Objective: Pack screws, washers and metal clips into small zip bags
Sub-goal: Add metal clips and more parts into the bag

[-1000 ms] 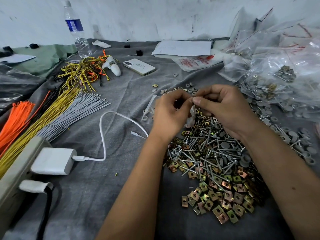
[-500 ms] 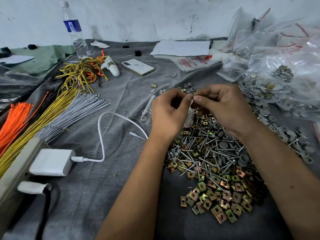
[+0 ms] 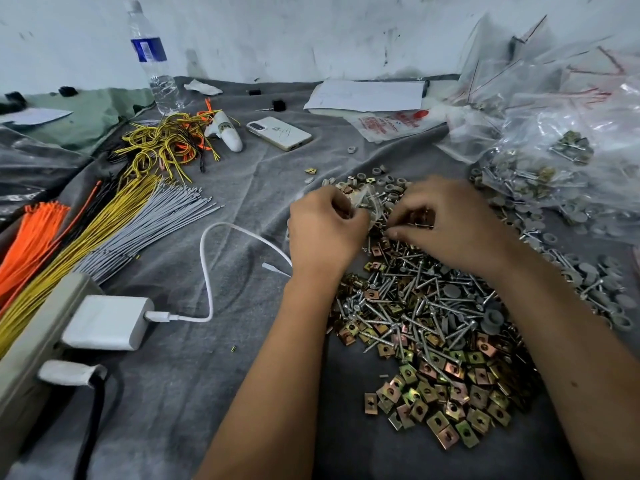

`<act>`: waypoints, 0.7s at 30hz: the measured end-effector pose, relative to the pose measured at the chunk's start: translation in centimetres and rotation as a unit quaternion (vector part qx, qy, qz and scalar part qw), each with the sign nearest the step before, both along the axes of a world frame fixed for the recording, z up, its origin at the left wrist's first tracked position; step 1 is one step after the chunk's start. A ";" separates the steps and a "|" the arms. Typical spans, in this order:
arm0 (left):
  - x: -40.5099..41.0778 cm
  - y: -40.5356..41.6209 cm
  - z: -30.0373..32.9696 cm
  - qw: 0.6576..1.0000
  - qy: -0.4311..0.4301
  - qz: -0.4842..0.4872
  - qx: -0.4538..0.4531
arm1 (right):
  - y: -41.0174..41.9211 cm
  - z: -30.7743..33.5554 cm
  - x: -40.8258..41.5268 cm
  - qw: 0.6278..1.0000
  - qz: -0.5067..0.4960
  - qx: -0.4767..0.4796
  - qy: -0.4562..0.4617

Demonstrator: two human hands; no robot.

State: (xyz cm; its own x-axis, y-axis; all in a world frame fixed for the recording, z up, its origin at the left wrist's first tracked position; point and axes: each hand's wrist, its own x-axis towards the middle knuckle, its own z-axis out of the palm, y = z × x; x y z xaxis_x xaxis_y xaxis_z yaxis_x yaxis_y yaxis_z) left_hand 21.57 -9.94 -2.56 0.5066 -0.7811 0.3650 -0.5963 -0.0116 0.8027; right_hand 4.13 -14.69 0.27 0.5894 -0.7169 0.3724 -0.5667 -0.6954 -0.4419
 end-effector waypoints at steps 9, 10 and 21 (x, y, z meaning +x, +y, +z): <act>0.4 0.4 0.6 0.976 0.215 -0.006 -0.018 | 1.3 -0.8 2.6 0.977 0.084 0.046 0.189; 0.4 0.3 0.6 0.970 0.241 -0.008 -0.018 | 1.3 -0.8 2.7 0.975 0.087 0.046 0.197; 0.7 0.2 0.7 0.958 0.285 -0.035 -0.019 | -0.1 -0.7 0.5 0.990 0.030 0.096 -0.101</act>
